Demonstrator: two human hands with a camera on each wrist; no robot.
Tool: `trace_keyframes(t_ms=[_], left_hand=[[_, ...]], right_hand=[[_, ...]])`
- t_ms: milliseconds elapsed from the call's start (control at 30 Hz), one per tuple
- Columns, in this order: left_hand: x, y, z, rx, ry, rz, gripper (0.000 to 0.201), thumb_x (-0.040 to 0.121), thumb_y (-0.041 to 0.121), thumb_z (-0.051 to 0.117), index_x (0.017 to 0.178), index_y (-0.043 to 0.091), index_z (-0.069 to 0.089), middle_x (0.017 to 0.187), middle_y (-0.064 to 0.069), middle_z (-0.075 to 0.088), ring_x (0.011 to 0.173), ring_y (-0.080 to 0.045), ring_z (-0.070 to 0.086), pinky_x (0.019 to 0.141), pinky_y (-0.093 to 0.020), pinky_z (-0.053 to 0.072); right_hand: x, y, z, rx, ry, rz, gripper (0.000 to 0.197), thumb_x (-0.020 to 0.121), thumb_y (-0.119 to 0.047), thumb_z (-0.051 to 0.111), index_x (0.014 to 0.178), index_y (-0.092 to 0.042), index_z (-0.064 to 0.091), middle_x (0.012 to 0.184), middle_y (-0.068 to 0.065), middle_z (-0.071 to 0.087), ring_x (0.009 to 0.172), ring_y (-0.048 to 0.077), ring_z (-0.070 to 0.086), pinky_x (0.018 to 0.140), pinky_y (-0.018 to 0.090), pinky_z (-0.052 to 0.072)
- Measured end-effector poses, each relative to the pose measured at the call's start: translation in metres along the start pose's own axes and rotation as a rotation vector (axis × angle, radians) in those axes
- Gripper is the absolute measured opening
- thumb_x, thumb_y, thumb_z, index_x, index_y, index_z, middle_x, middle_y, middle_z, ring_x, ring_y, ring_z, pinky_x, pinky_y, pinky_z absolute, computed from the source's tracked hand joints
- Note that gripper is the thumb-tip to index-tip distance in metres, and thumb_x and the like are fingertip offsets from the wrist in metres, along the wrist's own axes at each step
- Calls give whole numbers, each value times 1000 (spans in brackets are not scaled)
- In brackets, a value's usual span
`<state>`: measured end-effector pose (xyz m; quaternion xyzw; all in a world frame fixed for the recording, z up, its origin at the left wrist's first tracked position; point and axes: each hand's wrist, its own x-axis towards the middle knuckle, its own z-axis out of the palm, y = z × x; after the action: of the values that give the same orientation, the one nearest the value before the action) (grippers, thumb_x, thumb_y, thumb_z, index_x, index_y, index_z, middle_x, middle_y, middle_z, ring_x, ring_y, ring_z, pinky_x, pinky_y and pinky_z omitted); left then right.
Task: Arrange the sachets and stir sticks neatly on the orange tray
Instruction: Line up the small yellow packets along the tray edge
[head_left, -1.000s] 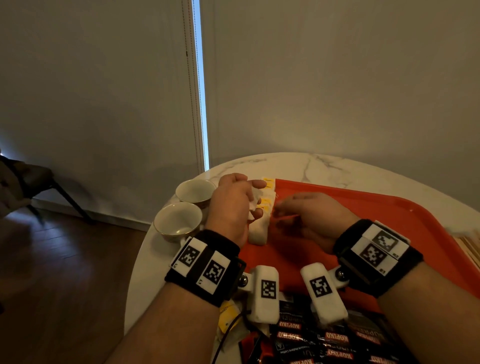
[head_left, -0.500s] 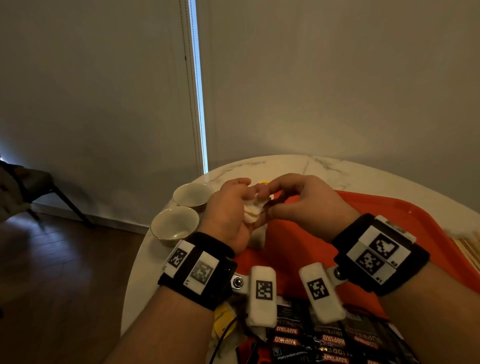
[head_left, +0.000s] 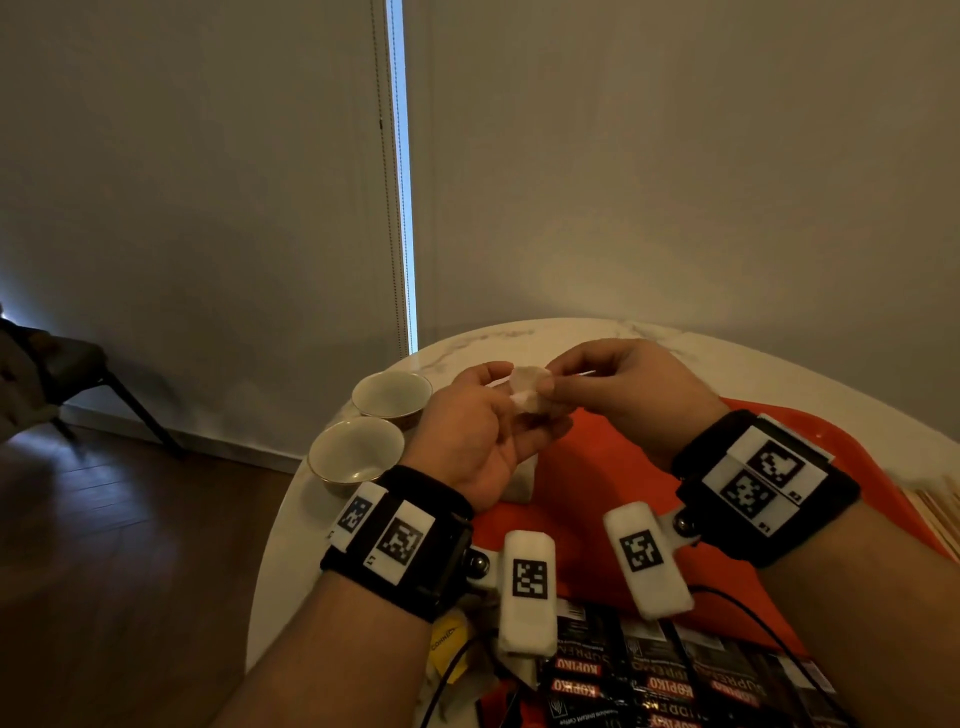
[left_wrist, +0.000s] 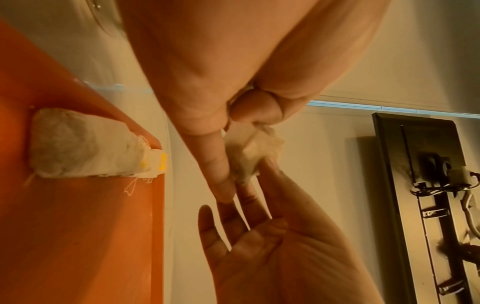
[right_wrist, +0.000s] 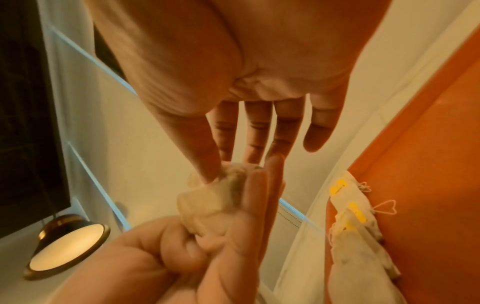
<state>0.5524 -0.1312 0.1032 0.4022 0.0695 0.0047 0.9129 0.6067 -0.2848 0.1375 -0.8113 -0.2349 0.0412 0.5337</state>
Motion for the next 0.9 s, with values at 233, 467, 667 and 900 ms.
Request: trace_keyframes(t_ms=[233, 467, 667, 900], left_hand=[[-4, -2, 7, 62, -71, 46, 55, 85, -13, 58, 138, -2, 52, 112, -22, 68, 86, -29, 69, 68, -37, 60], [-3, 4, 4, 130, 106, 25, 36, 96, 27, 63, 126, 8, 69, 103, -10, 69, 58, -13, 51, 45, -23, 33], [-5, 4, 3, 337, 148, 239, 6, 95, 15, 72, 101, 15, 73, 89, -13, 58, 55, -9, 43, 42, -21, 30], [-7, 8, 6, 323, 286, 286, 16, 93, 5, 64, 83, 17, 69, 75, -1, 61, 55, -12, 46, 41, -22, 33]], right_hand=[[2, -8, 5, 215, 92, 45, 5, 86, -13, 78, 83, -11, 74, 82, 12, 73, 72, 13, 64, 69, 26, 50], [2, -20, 2, 399, 136, 35, 7, 89, -11, 73, 83, -13, 71, 83, 10, 71, 79, 24, 65, 74, 34, 52], [-10, -21, 4, 346, 43, 100, 9, 91, -9, 71, 98, -3, 71, 86, 15, 75, 75, 23, 69, 70, 31, 56], [-17, -2, 11, 279, -7, 385, 12, 86, 7, 72, 97, 4, 68, 85, 22, 66, 69, 24, 70, 67, 37, 61]])
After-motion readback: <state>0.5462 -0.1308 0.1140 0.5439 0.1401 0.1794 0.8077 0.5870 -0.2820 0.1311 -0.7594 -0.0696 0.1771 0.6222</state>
